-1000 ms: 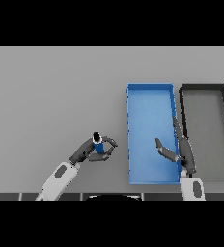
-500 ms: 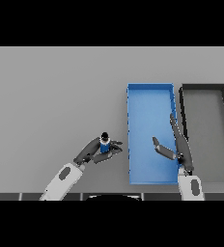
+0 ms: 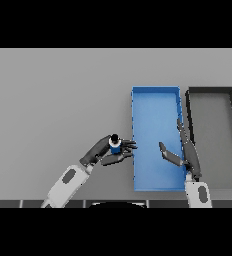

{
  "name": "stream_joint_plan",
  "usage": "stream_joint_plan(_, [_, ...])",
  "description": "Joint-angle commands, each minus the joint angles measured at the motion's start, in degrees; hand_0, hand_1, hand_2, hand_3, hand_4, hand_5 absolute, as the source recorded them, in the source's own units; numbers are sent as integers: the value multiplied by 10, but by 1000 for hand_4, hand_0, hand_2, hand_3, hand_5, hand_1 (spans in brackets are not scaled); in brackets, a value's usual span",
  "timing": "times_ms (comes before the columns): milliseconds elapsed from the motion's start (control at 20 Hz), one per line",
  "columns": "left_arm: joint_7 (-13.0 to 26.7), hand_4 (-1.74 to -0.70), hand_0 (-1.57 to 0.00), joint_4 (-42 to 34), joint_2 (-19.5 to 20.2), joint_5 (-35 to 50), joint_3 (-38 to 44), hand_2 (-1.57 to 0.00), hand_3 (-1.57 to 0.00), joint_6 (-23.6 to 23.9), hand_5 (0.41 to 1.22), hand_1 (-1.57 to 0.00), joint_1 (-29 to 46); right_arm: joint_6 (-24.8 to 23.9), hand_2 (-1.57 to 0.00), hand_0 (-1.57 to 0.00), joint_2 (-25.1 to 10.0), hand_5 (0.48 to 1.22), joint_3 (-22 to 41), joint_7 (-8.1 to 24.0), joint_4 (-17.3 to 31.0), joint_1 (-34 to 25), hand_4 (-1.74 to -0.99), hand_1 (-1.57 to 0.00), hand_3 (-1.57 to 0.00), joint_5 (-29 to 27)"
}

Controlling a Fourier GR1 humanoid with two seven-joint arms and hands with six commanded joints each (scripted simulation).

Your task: Pick up the blue pipe and place it into the blue bin.

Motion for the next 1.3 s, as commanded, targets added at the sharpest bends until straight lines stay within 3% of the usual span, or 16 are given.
stream_joint_plan(0, [7,-1466,-1560,-13,2,3,1,-1563,-1563,-4,1217,-1562,-2,-2,1,1,-2,644,-5,1,5,-4,-1170,1,1,-2])
stream_joint_plan(250, [39,-1466,-1567,-24,-7,-7,-1,-1568,-1568,-13,1220,-1568,-6,-7,1,1,-2,643,-5,-7,-7,4,-1145,1,1,2])
stream_joint_plan(400, [33,-1466,-1569,-17,-8,-12,5,-1570,-1570,-20,1220,-1569,-3,-29,1,1,11,643,4,-2,-38,38,-1138,1,1,23])
stream_joint_plan(500, [32,-1466,-1570,-18,-11,-20,6,-1570,-1570,-21,1220,-1570,-1,-48,1,1,22,643,9,14,-60,57,-1188,1,1,39])
stream_joint_plan(600, [28,-1467,-1570,-21,-11,-26,3,-1570,-1570,-27,1220,-1570,7,-56,-2,1,26,642,12,17,-75,73,-1184,1,1,48])
stream_joint_plan(650, [29,-1467,-1570,-23,-12,-23,7,-1571,-1571,-31,1220,-1570,6,-52,-20,1,26,642,13,8,-89,76,-1187,1,1,41])
stream_joint_plan(750, [37,-1467,-1571,-14,-19,-23,13,-1571,-1571,-36,1221,-1571,-2,1,-67,1,28,641,10,-11,-114,70,-1198,-12,0,-44])
stream_joint_plan(850, [35,-1467,-1571,-16,-20,-24,16,-1571,-1571,-42,1221,-1571,-1,62,-106,1,-5,609,4,31,-152,60,-1209,-25,-1,-129])
stream_joint_plan(1050, [41,-1467,-1571,-31,-22,-23,20,-1571,-1571,-51,1221,-1571,8,137,-111,1,-68,577,16,129,-195,-19,-1237,-14,0,-238])
stream_joint_plan(1250, [45,-1467,-1571,-28,-27,-40,20,-1571,-1571,-56,1221,-1571,8,153,-90,1,-107,558,44,220,-218,-101,-1270,-5,1,-269])
